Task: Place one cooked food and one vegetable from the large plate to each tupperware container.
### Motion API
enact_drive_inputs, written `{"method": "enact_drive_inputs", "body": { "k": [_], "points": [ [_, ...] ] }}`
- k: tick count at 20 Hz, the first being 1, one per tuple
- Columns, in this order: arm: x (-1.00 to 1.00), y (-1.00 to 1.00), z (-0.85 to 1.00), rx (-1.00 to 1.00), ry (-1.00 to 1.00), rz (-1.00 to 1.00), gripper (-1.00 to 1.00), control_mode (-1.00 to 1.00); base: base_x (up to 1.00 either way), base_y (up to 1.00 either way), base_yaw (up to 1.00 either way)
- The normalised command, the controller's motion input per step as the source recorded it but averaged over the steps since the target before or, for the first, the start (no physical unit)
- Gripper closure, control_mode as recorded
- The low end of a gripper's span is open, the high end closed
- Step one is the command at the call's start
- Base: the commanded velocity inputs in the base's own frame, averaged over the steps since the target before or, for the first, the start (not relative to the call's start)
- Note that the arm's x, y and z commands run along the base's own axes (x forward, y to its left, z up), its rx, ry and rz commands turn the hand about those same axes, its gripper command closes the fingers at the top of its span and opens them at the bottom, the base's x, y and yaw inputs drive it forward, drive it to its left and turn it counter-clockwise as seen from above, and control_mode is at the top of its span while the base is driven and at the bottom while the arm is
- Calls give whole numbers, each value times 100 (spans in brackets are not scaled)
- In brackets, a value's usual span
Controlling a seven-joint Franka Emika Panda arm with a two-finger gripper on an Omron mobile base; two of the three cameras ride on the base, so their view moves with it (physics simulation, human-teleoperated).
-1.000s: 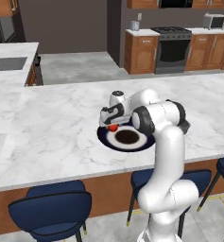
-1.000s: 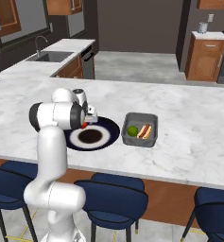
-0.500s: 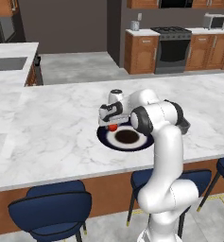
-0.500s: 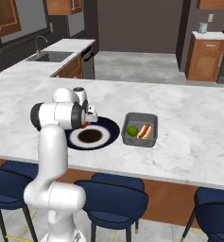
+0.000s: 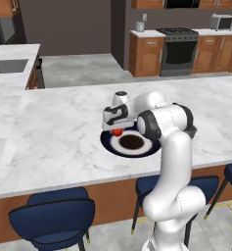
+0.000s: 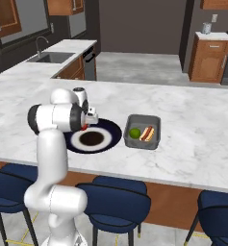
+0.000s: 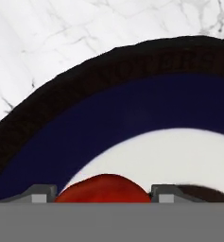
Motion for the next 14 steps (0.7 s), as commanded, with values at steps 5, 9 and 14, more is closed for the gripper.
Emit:
{"method": "enact_drive_inputs", "body": {
  "k": [5, 9, 14],
  "points": [
    [-87, -2, 63, 8, -26, 0, 100, -100, 0, 0, 0],
    [-90, -2, 98, 0, -6, 0, 100, -100, 0, 0, 0],
    [-76, -6, 61, -14, 15, 0, 100, -100, 0, 0, 0]
  ]
}}
